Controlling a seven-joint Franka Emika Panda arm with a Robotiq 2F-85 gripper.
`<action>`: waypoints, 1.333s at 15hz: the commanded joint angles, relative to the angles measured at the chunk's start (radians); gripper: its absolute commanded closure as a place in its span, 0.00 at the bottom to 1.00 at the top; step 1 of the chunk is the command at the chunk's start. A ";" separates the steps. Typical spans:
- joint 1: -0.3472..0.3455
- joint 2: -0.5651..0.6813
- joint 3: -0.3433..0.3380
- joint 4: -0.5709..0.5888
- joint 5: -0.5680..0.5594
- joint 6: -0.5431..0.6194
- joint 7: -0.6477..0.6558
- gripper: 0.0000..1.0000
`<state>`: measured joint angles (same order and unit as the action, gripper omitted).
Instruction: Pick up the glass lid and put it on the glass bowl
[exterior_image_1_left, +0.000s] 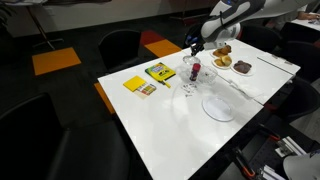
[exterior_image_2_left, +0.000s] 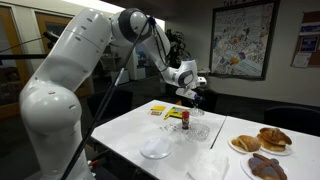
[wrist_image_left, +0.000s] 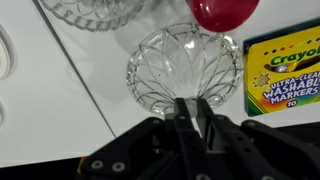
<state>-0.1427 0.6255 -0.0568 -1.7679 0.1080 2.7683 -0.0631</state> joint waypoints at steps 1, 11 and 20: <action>0.083 -0.124 -0.105 -0.210 -0.084 0.139 0.115 0.96; 0.356 -0.229 -0.425 -0.468 -0.240 0.291 0.403 0.96; 0.324 -0.198 -0.424 -0.457 -0.171 0.324 0.414 0.96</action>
<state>0.2290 0.4297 -0.5231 -2.2253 -0.0992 3.0665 0.3787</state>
